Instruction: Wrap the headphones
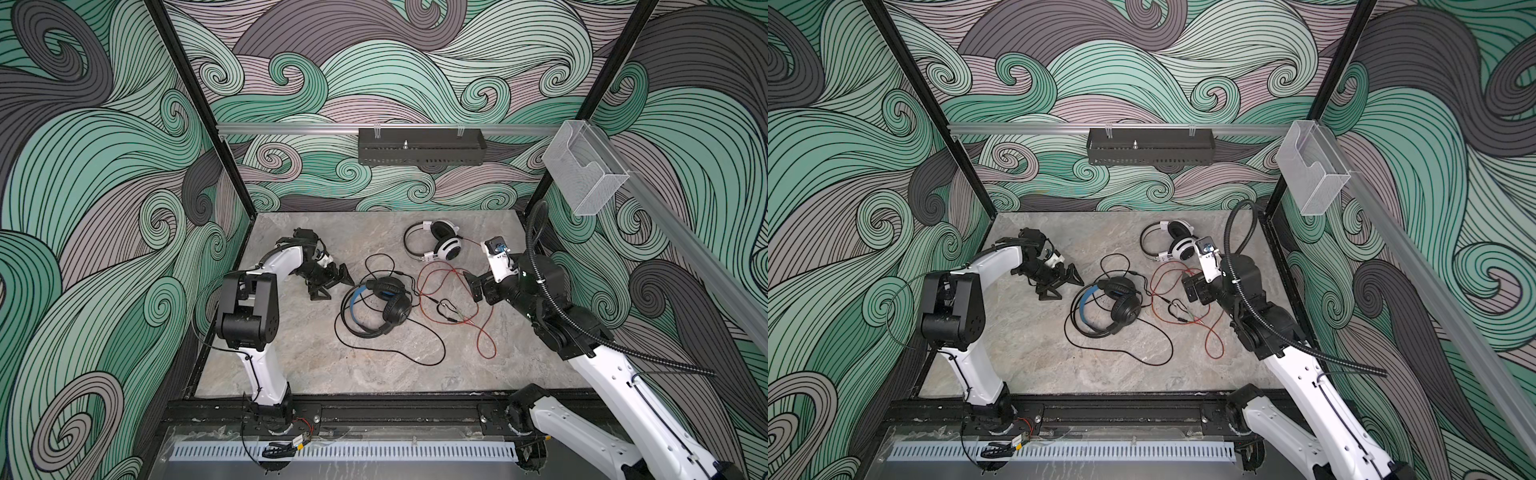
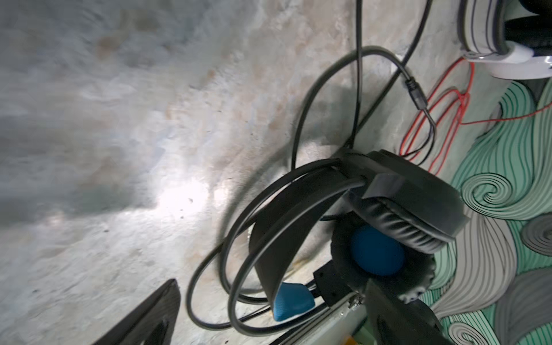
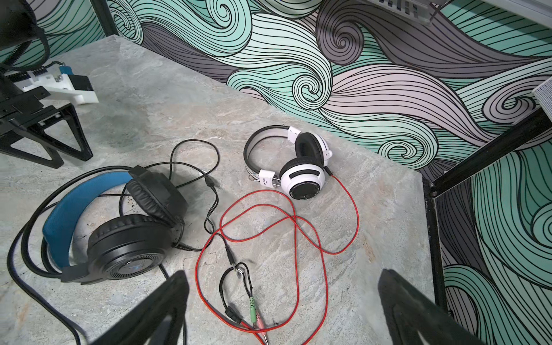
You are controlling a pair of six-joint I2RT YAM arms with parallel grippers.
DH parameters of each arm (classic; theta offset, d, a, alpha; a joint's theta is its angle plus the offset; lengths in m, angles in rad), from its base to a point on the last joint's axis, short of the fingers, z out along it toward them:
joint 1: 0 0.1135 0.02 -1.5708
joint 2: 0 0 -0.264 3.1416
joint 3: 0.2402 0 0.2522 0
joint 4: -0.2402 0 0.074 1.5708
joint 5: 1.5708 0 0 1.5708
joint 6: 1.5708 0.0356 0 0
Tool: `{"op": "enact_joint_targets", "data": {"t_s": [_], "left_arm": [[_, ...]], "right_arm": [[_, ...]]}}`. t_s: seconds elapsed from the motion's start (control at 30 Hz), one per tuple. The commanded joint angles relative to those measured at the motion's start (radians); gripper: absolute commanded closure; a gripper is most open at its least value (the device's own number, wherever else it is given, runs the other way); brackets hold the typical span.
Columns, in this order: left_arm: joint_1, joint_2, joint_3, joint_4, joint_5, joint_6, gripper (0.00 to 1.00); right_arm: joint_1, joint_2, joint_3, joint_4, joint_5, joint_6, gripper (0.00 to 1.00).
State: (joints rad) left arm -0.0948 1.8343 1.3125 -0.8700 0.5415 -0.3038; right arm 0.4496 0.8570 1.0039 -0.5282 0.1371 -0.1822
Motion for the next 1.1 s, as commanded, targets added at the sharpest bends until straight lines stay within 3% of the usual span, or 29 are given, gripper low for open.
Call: {"op": "enact_joint_targets", "data": {"t_s": [0.0,0.1,0.3,0.4,1.07], "left_arm": [[-0.054,-0.1,-0.042,-0.038,-0.145,-0.03,0.01],[-0.139,-0.159,-0.117,-0.003,-0.204,-0.1,0.01],[-0.277,-0.27,-0.258,0.102,-0.359,-0.352,0.02],[-0.323,-0.271,-0.277,0.122,-0.409,-0.436,0.07],[-0.364,-0.042,-0.228,0.217,-0.464,-0.514,0.4]], "right_arm": [[-0.003,-0.001,0.024,-0.006,-0.001,0.024,0.01],[-0.003,0.001,0.018,-0.004,-0.004,0.041,0.0],[-0.002,0.014,0.024,-0.003,-0.013,0.048,0.0],[-0.001,0.016,0.023,-0.002,-0.02,0.045,0.0],[0.001,0.029,0.009,0.0,-0.037,0.096,0.0]]}}
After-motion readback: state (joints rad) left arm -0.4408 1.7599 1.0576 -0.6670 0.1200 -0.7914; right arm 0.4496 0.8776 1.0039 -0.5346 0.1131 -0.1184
